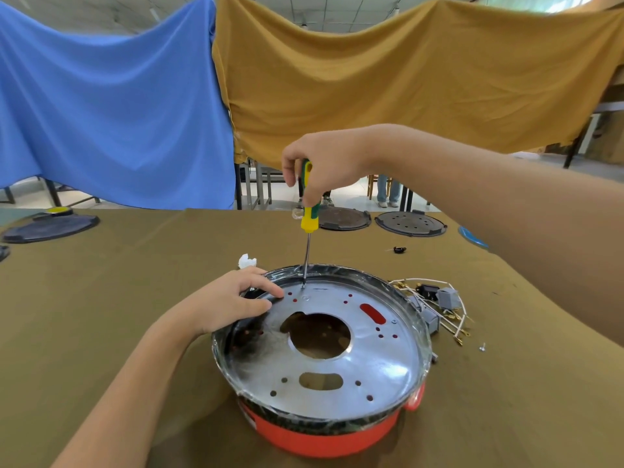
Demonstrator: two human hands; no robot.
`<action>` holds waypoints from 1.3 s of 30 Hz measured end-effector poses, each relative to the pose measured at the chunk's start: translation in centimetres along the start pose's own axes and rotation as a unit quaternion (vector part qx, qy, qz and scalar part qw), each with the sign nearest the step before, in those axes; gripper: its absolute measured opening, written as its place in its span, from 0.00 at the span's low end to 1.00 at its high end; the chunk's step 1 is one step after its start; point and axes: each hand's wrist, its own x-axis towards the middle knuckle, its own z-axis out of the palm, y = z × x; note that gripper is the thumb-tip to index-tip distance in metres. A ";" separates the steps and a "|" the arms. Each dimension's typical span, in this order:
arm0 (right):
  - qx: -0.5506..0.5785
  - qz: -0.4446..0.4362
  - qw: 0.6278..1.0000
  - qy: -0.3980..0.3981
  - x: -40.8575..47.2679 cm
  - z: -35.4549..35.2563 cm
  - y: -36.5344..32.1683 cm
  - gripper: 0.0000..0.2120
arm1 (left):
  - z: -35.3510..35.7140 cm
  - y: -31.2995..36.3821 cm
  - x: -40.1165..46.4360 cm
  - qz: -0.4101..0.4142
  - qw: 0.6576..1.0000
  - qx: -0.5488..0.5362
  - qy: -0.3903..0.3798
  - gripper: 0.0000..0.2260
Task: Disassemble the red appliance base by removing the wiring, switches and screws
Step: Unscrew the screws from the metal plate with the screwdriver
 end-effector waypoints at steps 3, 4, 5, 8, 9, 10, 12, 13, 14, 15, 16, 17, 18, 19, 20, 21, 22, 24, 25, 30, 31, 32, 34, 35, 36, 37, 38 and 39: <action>-0.080 0.036 0.996 0.029 0.4 0.5 0.1 0.21 | 0.0 0.1 -0.1 -0.001 1.000 -0.001 -0.001 0.10; -0.074 0.027 0.996 0.042 0.5 0.6 0.3 0.18 | 0.0 0.1 0.0 -0.002 1.000 0.001 -0.002 0.10; -0.049 0.012 0.998 0.048 0.6 0.6 0.4 0.12 | 0.0 0.1 0.0 -0.002 1.000 0.002 -0.002 0.10; 0.069 -0.010 0.997 0.030 0.0 0.3 0.6 0.09 | 0.0 0.0 -0.1 0.001 1.000 -0.009 0.001 0.11; 0.094 -0.010 0.995 0.018 -0.2 0.2 0.7 0.11 | 0.0 0.0 0.0 0.001 1.000 -0.011 0.002 0.11; 0.097 -0.005 0.995 0.014 -0.2 0.1 0.8 0.10 | 0.0 -0.1 0.0 0.001 1.000 -0.011 0.002 0.11; 0.049 0.017 0.999 0.014 -0.2 0.2 0.9 0.11 | 0.0 -0.1 -0.1 0.001 1.000 -0.012 0.001 0.11; 0.014 0.029 0.999 0.020 -0.1 0.3 1.0 0.15 | 0.0 -0.1 0.0 0.002 1.000 -0.012 0.002 0.11; 0.001 0.032 0.999 0.029 0.0 0.4 1.2 0.16 | 0.0 -0.1 0.0 0.003 1.000 -0.012 0.002 0.11; 0.012 0.022 0.999 0.039 0.0 0.4 1.5 0.14 | 0.0 -0.1 0.0 0.002 1.000 -0.011 0.001 0.11; 0.044 0.008 0.998 0.043 0.0 0.5 1.7 0.11 | 0.0 -0.1 0.0 0.001 1.000 -0.010 0.000 0.11; 0.076 -0.001 0.996 0.040 -0.1 0.4 1.8 0.08 | 0.0 0.0 0.0 0.000 1.000 -0.011 0.001 0.11; 0.098 -0.006 0.994 0.036 -0.3 0.4 2.0 0.09 | 0.0 0.0 0.0 -0.001 1.000 -0.013 0.001 0.11; 0.113 -0.011 0.993 0.032 -0.5 0.4 2.0 0.11 | 0.0 -0.1 0.0 -0.002 1.000 -0.014 0.001 0.11; 0.123 -0.011 0.992 0.031 -0.6 0.4 2.0 0.12 | 0.0 -0.1 0.0 -0.001 1.000 -0.014 0.000 0.11; 0.125 -0.010 0.992 0.033 -0.5 0.5 2.0 0.12 | 0.0 -0.1 0.0 -0.001 1.000 -0.013 -0.001 0.11; 0.117 -0.005 0.992 0.038 -0.4 0.7 2.0 0.13 | 0.0 -0.1 0.0 0.000 1.000 -0.013 -0.001 0.10; 0.087 0.005 0.995 0.049 -0.2 0.9 1.9 0.15 | 0.0 -0.1 0.0 0.001 1.000 -0.015 0.001 0.10; 0.085 0.001 0.995 0.054 -0.1 0.9 1.9 0.13 | 0.0 -0.1 0.0 0.001 1.000 -0.016 0.002 0.10; 0.117 -0.026 0.992 0.044 -0.5 0.7 2.0 0.14 | 0.0 -0.1 0.0 -0.001 1.000 -0.018 0.001 0.10; 0.113 -0.027 0.992 0.044 -0.5 0.8 2.0 0.13 | 0.0 -0.1 0.0 -0.001 1.000 -0.018 0.002 0.10; 0.114 -0.028 0.992 0.046 -0.4 0.9 1.9 0.11 | 0.0 -0.1 0.0 0.001 1.000 -0.020 0.003 0.11; 0.106 -0.016 0.993 0.057 -0.4 1.1 1.9 0.13 | 0.0 -0.1 -0.1 0.004 1.000 -0.025 0.002 0.10; 0.095 -0.011 0.993 0.063 -0.4 1.1 2.0 0.14 | 0.0 -0.1 -0.1 0.004 1.000 -0.026 0.001 0.10; 0.090 -0.012 0.993 0.072 -0.4 1.2 2.1 0.12 | 0.0 -0.2 -0.1 0.003 1.000 -0.026 0.001 0.10; 0.100 -0.019 0.992 0.078 -0.4 1.2 2.1 0.09 | 0.0 -0.2 -0.1 0.003 1.000 -0.026 0.001 0.10; 0.121 -0.023 0.989 0.079 -0.5 1.2 2.2 0.07 | 0.0 -0.1 -0.1 0.002 1.000 -0.027 0.001 0.10; 0.142 -0.024 0.987 0.075 -0.6 1.2 2.3 0.07 | 0.0 -0.1 -0.1 0.001 1.000 -0.029 0.002 0.11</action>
